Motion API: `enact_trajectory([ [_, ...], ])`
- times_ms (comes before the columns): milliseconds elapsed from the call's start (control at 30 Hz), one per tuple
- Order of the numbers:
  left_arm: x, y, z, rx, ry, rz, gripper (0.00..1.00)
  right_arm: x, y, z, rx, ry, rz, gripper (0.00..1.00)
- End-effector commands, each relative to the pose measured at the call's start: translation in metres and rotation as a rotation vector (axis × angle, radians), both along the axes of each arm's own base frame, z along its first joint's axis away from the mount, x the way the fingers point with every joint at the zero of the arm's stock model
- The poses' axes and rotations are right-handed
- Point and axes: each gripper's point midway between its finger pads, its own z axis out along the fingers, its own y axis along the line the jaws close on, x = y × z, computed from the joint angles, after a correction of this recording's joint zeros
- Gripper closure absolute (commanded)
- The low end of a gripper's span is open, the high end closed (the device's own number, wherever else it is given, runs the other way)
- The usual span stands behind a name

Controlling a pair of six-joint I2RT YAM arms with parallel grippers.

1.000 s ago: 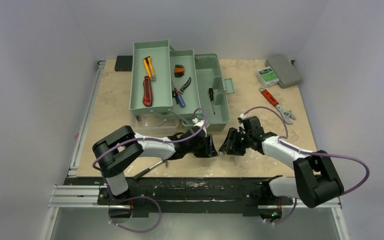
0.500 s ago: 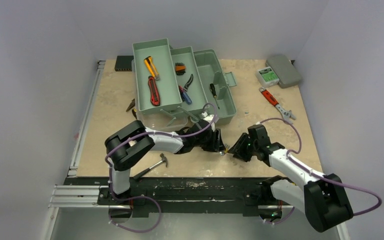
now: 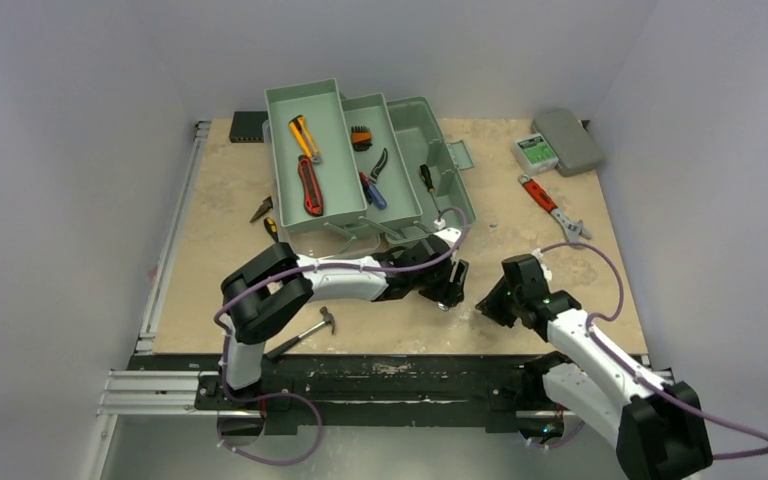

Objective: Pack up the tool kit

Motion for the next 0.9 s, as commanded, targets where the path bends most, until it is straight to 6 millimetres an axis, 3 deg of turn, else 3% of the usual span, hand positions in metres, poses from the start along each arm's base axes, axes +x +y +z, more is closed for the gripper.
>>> enact_trajectory([
  [0, -0.006, 0.014, -0.017, 0.191, -0.07, -0.053, 0.35, 0.008, -0.028, 0.029, -0.09, -0.094, -0.119, 0.8],
  [200, -0.008, 0.017, -0.032, 0.287, -0.08, -0.05, 0.37, 0.006, -0.045, 0.054, -0.134, -0.179, -0.17, 0.79],
  [367, -0.011, 0.012, -0.047, 0.35, -0.08, -0.083, 0.45, 0.006, -0.046, 0.06, -0.134, -0.193, -0.168, 0.79],
  [633, -0.02, 0.032, -0.062, 0.532, -0.126, -0.069, 0.47, 0.004, -0.05, 0.068, -0.131, -0.218, -0.196, 0.78],
  [867, -0.032, 0.043, -0.084, 0.6, -0.057, -0.073, 0.62, 0.0, -0.054, 0.077, -0.124, -0.254, -0.213, 0.78],
])
